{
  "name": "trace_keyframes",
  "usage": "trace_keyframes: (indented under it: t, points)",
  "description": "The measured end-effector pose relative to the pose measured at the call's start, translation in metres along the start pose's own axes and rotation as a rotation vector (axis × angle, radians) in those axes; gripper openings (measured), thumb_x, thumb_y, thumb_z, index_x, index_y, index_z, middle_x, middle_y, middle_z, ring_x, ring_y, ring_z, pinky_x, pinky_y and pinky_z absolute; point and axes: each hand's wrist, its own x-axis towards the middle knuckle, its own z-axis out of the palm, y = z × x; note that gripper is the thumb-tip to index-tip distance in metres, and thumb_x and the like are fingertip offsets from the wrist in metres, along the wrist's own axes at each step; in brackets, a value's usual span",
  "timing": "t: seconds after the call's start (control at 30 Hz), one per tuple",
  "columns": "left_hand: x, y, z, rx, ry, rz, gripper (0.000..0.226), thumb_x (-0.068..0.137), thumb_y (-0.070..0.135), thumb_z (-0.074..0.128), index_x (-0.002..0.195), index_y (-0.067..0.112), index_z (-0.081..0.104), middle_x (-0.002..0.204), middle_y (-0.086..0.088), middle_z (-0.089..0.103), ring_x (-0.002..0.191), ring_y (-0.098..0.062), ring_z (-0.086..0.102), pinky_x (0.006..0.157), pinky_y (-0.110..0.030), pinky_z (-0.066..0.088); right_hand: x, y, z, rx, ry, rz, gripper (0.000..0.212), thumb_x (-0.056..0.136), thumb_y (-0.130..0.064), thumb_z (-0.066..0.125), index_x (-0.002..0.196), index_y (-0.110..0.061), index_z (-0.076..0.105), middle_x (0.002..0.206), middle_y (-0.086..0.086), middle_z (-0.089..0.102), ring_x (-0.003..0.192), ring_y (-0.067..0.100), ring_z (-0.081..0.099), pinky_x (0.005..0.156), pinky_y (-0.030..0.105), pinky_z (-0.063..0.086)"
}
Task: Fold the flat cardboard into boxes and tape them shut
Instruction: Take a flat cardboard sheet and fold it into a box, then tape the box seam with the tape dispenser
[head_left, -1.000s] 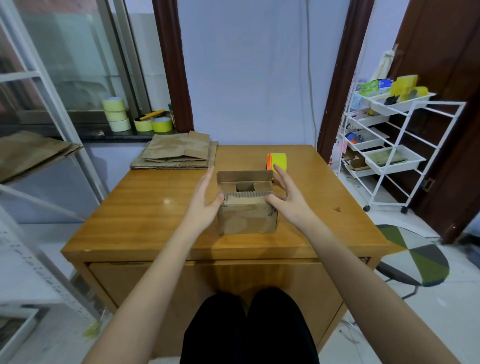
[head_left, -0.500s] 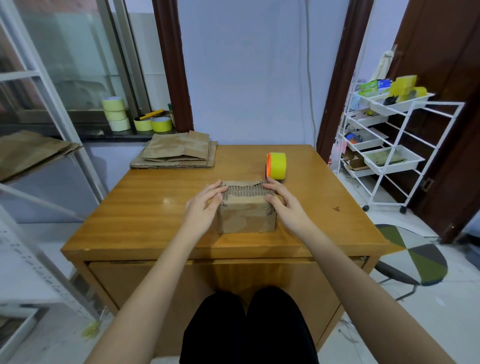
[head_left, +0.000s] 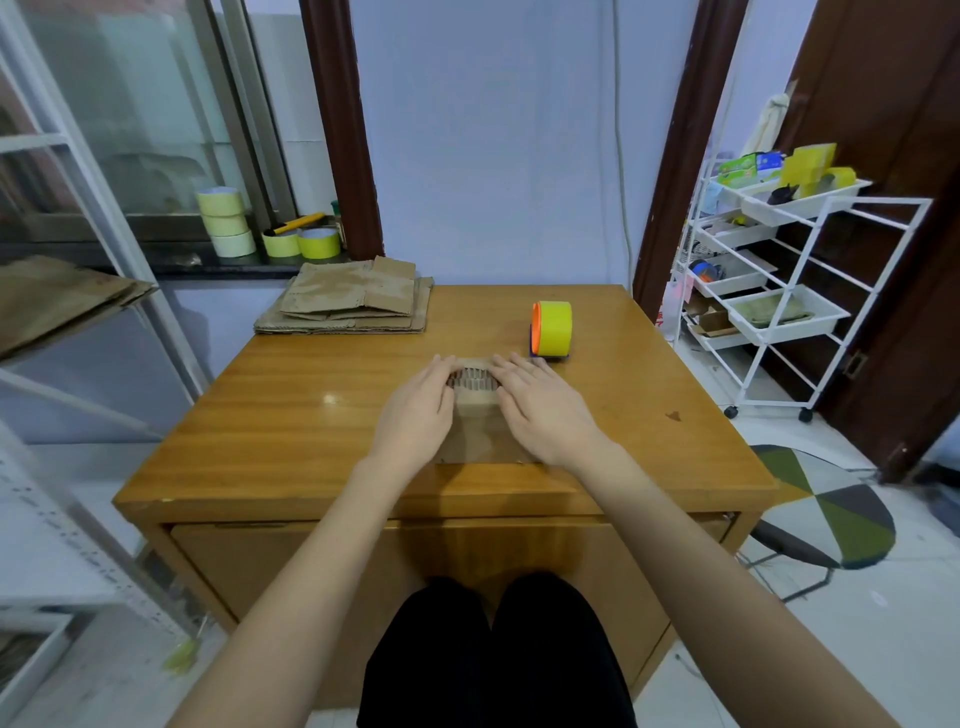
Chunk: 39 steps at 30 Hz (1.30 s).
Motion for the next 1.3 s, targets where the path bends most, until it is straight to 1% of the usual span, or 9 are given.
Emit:
trace_keyframes:
  t: [0.1, 0.23, 0.4, 0.53, 0.7, 0.83, 0.9, 1.07, 1.3]
  points:
    - [-0.007, -0.010, 0.004, -0.109, 0.006, 0.043, 0.040, 0.105, 0.025, 0.028, 0.143, 0.023, 0.040, 0.154, 0.010, 0.030, 0.143, -0.007, 0.022, 0.117, -0.035, 0.023, 0.000, 0.002, 0.000, -0.007, -0.014, -0.014, 0.049, 0.104, -0.035, 0.027, 0.148, -0.014, 0.033, 0.156, 0.001, 0.027, 0.146, 0.015, 0.017, 0.120, 0.033, 0.005]
    - [-0.008, -0.012, 0.007, 0.073, 0.000, 0.080, 0.051, 0.102, 0.045, 0.026, 0.146, 0.021, 0.035, 0.156, 0.010, 0.025, 0.142, -0.008, 0.023, 0.117, -0.031, 0.015, -0.001, 0.007, -0.004, 0.149, 0.000, -0.020, 0.048, 0.103, -0.034, 0.037, 0.145, -0.012, 0.039, 0.154, 0.003, 0.032, 0.145, 0.015, 0.020, 0.119, 0.029, 0.005]
    - [0.008, 0.001, 0.014, 0.299, 0.098, 0.164, 0.046, 0.103, 0.027, 0.025, 0.144, 0.011, 0.038, 0.153, -0.003, 0.034, 0.146, -0.013, 0.017, 0.117, -0.026, 0.004, 0.004, 0.012, -0.001, 0.191, 0.033, -0.012, 0.046, 0.102, -0.032, 0.042, 0.141, -0.009, 0.044, 0.151, 0.006, 0.038, 0.143, 0.018, 0.025, 0.118, 0.028, 0.007]
    - [0.008, -0.007, 0.014, 0.106, 0.025, 0.237, 0.047, 0.103, 0.037, 0.028, 0.145, 0.017, 0.039, 0.153, 0.003, 0.034, 0.144, -0.008, 0.019, 0.112, -0.019, 0.008, 0.007, 0.018, 0.002, 0.233, 0.049, -0.012, 0.044, 0.102, -0.028, 0.042, 0.140, -0.007, 0.047, 0.148, 0.008, 0.042, 0.142, 0.020, 0.028, 0.117, 0.029, 0.010]
    - [0.009, -0.011, 0.021, 0.129, 0.063, 0.235, 0.071, 0.092, 0.064, 0.021, 0.141, 0.019, 0.045, 0.149, 0.003, 0.040, 0.142, -0.010, 0.026, 0.113, -0.025, 0.016, 0.008, 0.020, 0.007, 0.328, 0.096, -0.016, 0.038, 0.100, -0.023, 0.046, 0.134, -0.007, 0.052, 0.145, 0.008, 0.045, 0.139, 0.020, 0.033, 0.117, 0.030, 0.015]
    - [0.013, -0.013, 0.025, 0.145, 0.099, 0.208, 0.073, 0.089, 0.064, 0.020, 0.138, 0.020, 0.051, 0.146, 0.004, 0.044, 0.140, -0.010, 0.031, 0.112, -0.026, 0.020, 0.011, 0.033, 0.011, 0.786, 0.342, 0.275, 0.034, 0.098, -0.016, 0.049, 0.131, -0.008, 0.051, 0.138, 0.006, 0.048, 0.130, 0.018, 0.042, 0.111, 0.037, 0.033]
    - [0.018, -0.013, 0.026, 0.129, 0.107, 0.206, 0.072, 0.088, 0.065, 0.021, 0.136, 0.021, 0.052, 0.145, 0.005, 0.046, 0.139, -0.010, 0.032, 0.112, -0.026, 0.021, 0.018, 0.050, 0.015, 0.818, 0.396, 0.490, 0.041, 0.096, -0.020, 0.052, 0.135, -0.010, 0.044, 0.137, 0.004, 0.046, 0.128, 0.018, 0.042, 0.108, 0.036, 0.036]
    - [0.024, -0.014, 0.028, 0.077, 0.156, 0.216, 0.068, 0.087, 0.061, 0.027, 0.130, 0.018, 0.059, 0.140, 0.003, 0.052, 0.135, -0.011, 0.039, 0.108, -0.022, 0.020, 0.038, 0.093, 0.031, 0.613, 0.225, 0.703, 0.066, 0.088, -0.018, 0.064, 0.143, -0.005, 0.030, 0.146, 0.012, 0.037, 0.133, 0.027, 0.039, 0.107, 0.040, 0.037]
    - [0.030, -0.021, 0.037, 0.049, 0.224, 0.247, 0.057, 0.091, 0.053, 0.038, 0.120, 0.013, 0.066, 0.131, -0.002, 0.060, 0.128, -0.017, 0.050, 0.108, -0.028, 0.028, 0.059, 0.114, 0.046, 0.552, 0.130, 0.705, 0.066, 0.084, -0.026, 0.069, 0.141, -0.023, 0.035, 0.129, 0.005, 0.053, 0.115, 0.026, 0.054, 0.092, 0.041, 0.047]
